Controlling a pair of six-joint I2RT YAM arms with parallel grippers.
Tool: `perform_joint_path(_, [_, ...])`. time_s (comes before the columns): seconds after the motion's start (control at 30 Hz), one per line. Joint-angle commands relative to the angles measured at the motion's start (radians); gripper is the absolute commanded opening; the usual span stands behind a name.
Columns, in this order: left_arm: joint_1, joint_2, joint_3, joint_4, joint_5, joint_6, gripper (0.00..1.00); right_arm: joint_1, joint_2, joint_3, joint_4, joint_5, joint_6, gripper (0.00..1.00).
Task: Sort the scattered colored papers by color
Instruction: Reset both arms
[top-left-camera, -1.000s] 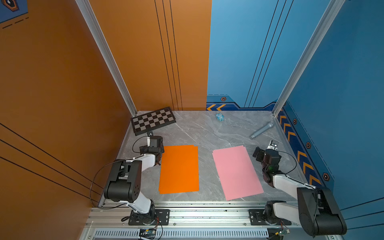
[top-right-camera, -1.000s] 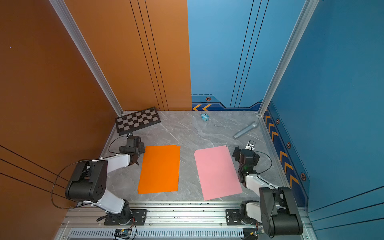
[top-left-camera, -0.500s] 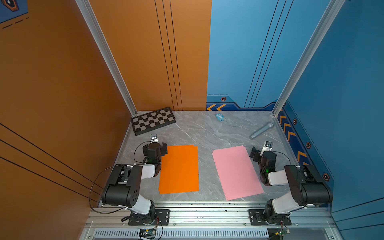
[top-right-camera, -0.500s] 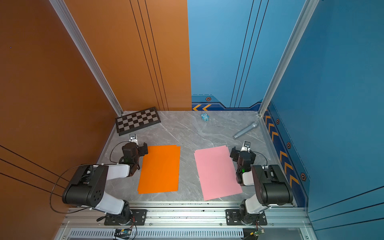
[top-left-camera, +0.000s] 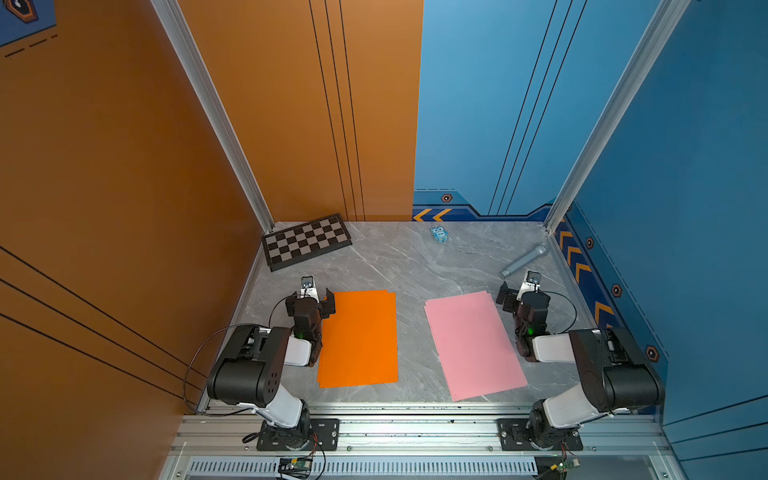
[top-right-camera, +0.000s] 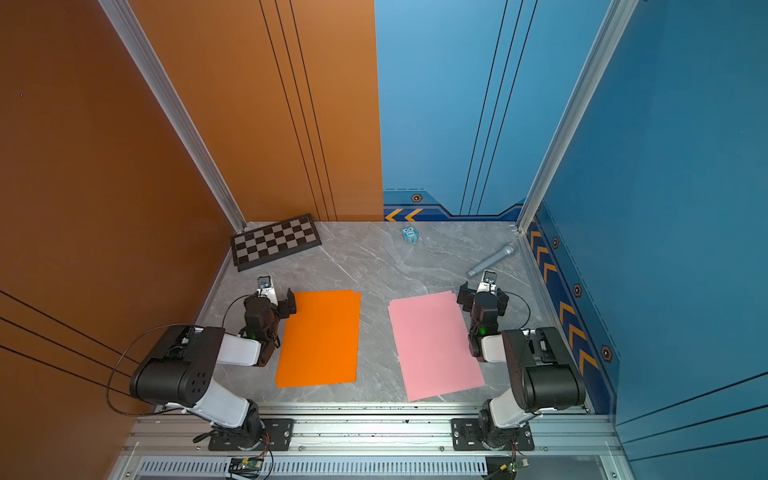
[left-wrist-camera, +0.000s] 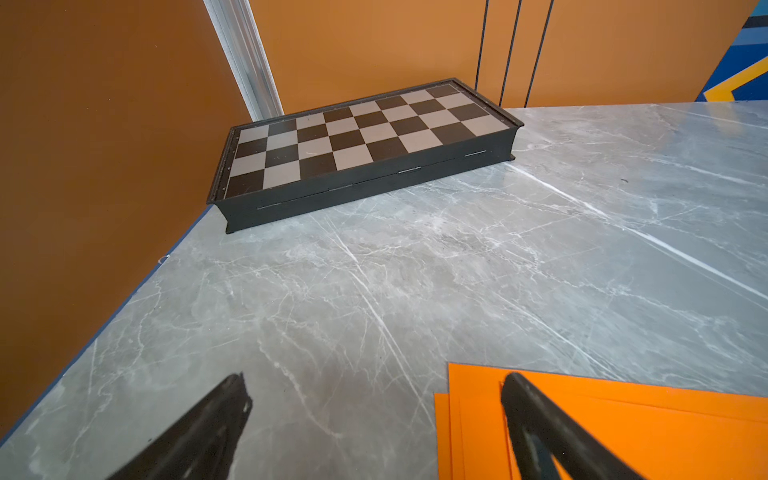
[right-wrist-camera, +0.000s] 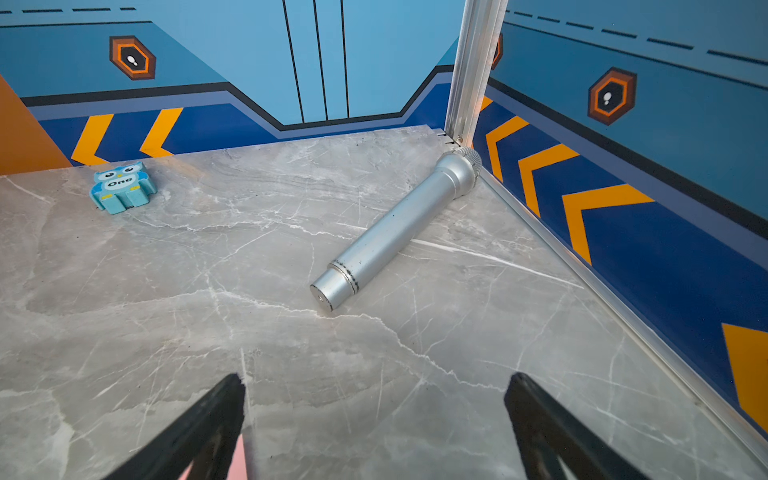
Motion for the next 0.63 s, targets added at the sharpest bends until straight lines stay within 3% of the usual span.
perform_joint_path(0.0, [-0.008,0.002,0.012,0.025,-0.022,0.017,0.98,0.012,0.003,0.002,-0.012,0.034,-0.028,1.00])
perform_joint_path(0.6, [-0.035,0.007,0.020,0.024,-0.024,0.057,0.98,0.003,0.003,0.008,-0.025,0.003,-0.031,1.00])
